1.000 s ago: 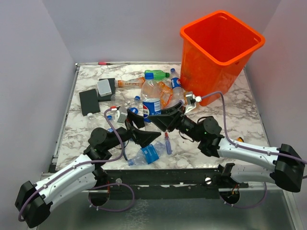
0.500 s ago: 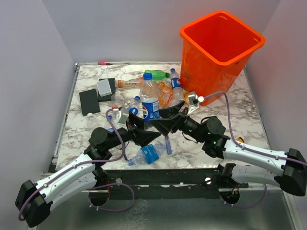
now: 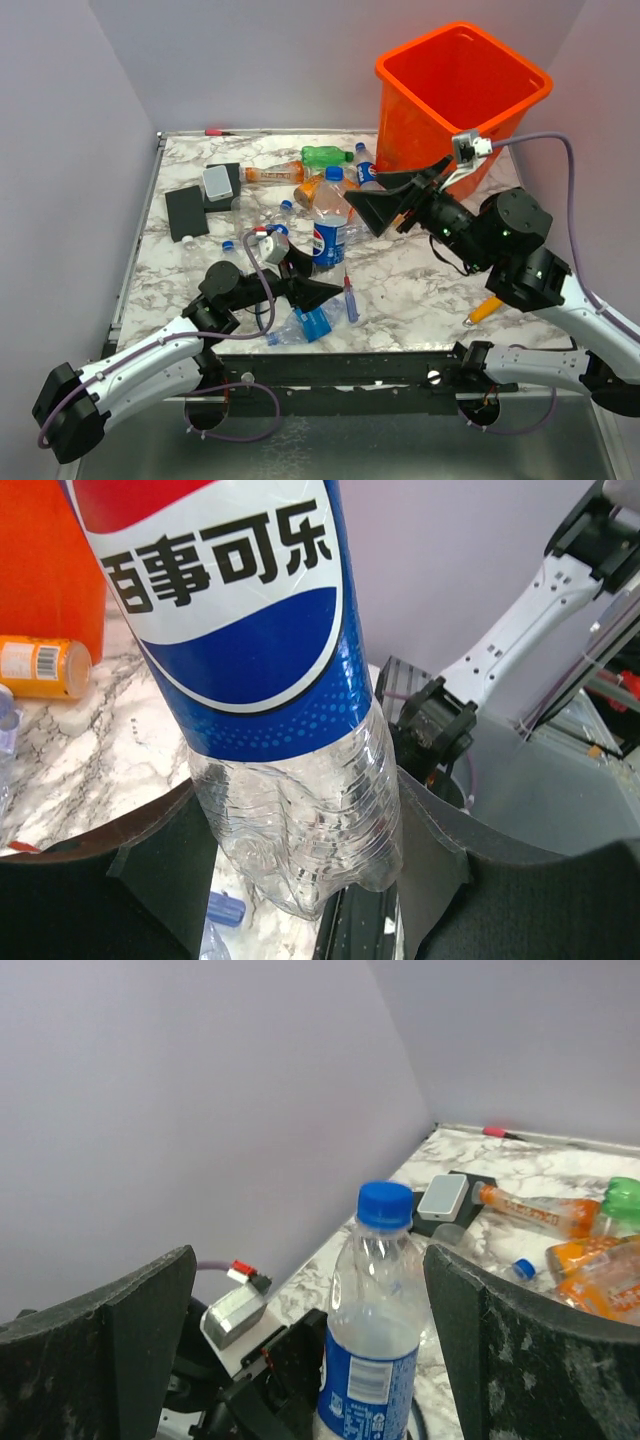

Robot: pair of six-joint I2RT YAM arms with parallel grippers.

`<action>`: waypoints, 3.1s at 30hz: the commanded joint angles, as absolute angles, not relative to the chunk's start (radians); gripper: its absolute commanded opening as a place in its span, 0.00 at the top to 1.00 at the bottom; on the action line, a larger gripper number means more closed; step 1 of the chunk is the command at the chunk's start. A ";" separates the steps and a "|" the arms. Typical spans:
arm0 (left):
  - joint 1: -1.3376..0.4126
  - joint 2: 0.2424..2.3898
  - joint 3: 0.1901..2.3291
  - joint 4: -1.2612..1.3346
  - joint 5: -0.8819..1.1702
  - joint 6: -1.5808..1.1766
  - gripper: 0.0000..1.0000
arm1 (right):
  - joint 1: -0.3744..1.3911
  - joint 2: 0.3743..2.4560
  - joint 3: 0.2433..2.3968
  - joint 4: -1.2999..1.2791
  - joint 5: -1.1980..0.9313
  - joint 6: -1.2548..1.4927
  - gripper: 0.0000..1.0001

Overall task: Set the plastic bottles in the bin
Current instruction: Place the plastic bottle in the trash bin.

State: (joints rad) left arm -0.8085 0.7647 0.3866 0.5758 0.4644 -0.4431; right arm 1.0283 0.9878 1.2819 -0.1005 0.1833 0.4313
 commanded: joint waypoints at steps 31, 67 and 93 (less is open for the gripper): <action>-0.940 0.737 0.455 0.393 0.367 -0.263 0.77 | 1.030 1.159 1.453 -0.443 0.329 0.472 0.48; -0.947 0.559 0.427 0.326 -0.109 -0.268 0.01 | 0.518 1.404 1.992 0.068 0.760 -0.235 1.00; -0.948 0.601 0.439 0.310 -0.093 -0.283 0.01 | 0.064 1.682 1.844 -0.175 0.543 0.209 0.27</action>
State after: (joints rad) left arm -0.9447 0.5987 0.4309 0.3111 -0.0803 -0.2802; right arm 0.0689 1.6810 1.8534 -0.1291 0.5812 0.1852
